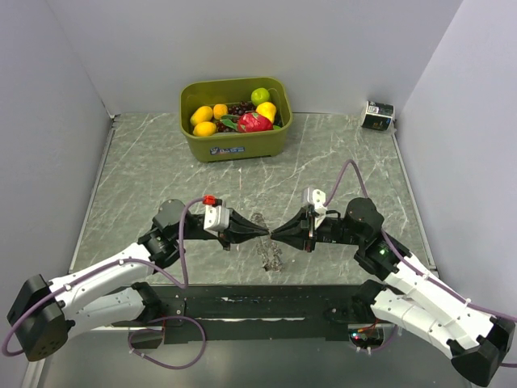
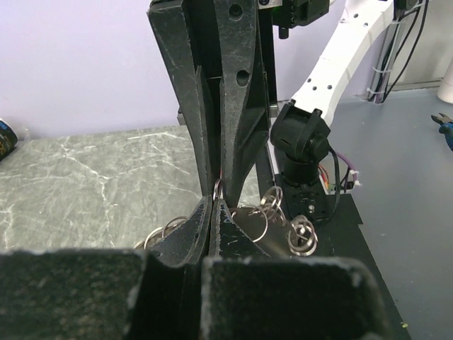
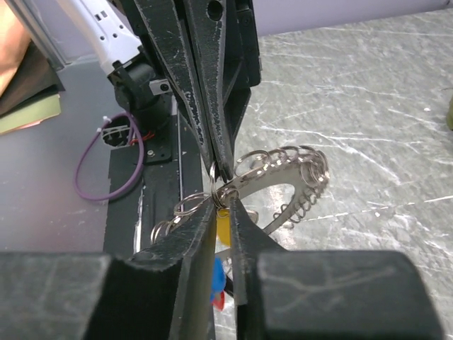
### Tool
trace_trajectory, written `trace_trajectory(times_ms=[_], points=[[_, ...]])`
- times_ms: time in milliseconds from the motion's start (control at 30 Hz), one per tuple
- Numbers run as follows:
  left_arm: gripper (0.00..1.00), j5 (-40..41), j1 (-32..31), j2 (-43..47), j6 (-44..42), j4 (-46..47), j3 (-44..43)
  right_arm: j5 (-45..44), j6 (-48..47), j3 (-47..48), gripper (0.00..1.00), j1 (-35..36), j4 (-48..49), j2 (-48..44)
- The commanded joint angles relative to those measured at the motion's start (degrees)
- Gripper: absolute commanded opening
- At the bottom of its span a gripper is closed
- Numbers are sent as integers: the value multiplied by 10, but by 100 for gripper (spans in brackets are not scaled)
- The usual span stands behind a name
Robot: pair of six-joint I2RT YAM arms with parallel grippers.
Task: Put the keys on the keyring
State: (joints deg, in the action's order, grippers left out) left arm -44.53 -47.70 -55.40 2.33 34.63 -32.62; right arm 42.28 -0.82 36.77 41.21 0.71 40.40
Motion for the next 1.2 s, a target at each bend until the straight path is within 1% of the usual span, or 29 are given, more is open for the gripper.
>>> trace_trajectory(times_ms=[0, 133, 200, 233, 300, 600, 800, 900, 933, 1000, 1033, 1100, 1167], points=[[1, -19, -1, -6, -10, 21, -36, 9, 4, 33, 18, -3, 32, -1], [1, -23, -1, -15, -17, -5, -47, 3, 1, 34, 12, -3, 30, -5], [1, -28, -1, -18, -17, -23, -51, 4, -2, 37, 6, -3, 25, -1], [1, -28, -1, -20, -35, -29, -53, 6, -4, 37, 3, -3, 24, 1], [1, -29, -1, -22, -46, -52, -60, 6, -5, 40, 0, -3, 19, 5], [1, -34, -2, -20, -86, -144, -79, 4, -22, 45, 0, -3, 0, 7], [1, -42, -2, -33, -120, -229, -106, 3, -31, 51, 0, -3, -20, 18], [5, -45, -2, -38, -132, -257, -115, 5, -33, 54, 0, -3, -25, 25], [8, -49, -2, -40, -135, -263, -118, 6, -34, 55, 0, -3, -26, 27], [9, -56, -2, -46, -138, -274, -124, 9, -35, 56, 0, -3, -28, 33], [8, -59, -2, -49, -138, -277, -126, 10, -35, 58, 0, -3, -30, 35], [2, -57, -2, -55, -144, -282, -130, 12, -37, 58, 0, -3, -31, 40], [1, -60, -2, -57, -145, -283, -129, 12, -37, 59, 0, -3, -34, 40]])
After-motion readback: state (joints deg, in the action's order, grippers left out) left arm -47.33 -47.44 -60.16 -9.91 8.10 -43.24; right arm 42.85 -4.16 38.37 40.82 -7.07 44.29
